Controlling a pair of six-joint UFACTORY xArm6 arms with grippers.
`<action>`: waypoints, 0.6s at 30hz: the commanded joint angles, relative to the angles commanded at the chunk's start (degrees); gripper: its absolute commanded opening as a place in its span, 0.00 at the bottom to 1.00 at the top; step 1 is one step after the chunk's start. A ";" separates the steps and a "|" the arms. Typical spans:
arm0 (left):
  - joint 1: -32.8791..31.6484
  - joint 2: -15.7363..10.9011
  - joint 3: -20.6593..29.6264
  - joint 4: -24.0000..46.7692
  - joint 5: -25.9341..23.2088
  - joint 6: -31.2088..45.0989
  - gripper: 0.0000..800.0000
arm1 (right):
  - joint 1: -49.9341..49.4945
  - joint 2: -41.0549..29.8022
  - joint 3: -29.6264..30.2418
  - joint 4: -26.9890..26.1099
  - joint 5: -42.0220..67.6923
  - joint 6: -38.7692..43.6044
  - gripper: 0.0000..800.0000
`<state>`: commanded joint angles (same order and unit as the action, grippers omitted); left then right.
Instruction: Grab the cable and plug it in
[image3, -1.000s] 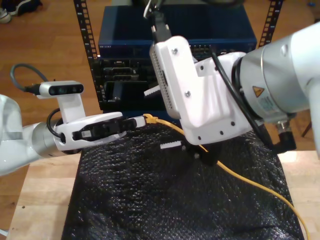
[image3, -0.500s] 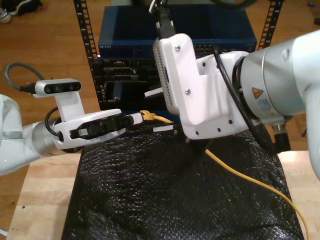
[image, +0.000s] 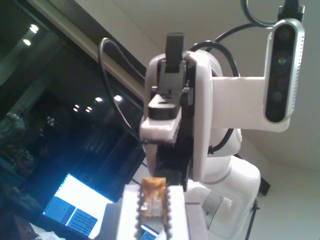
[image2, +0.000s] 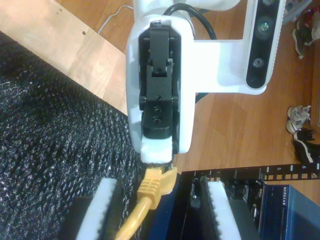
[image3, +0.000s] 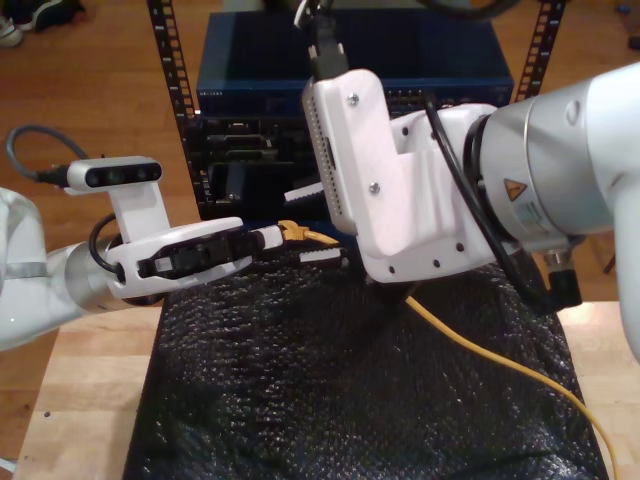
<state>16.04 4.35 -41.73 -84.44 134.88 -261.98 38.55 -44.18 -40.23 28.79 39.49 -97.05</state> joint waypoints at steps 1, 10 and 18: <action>0.00 0.00 0.00 0.00 0.00 0.00 0.01 | 0.00 0.00 0.00 0.00 0.00 0.00 0.45; -0.09 0.00 0.00 0.00 0.53 -0.09 0.02 | 0.26 0.00 0.00 0.00 0.00 0.09 0.38; -0.09 0.00 0.09 0.00 2.02 -0.26 0.02 | 0.53 0.00 0.00 0.00 -0.09 0.09 0.38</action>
<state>15.96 4.35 -41.64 -84.44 136.90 -262.24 39.08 -44.18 -40.23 28.79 39.41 -96.97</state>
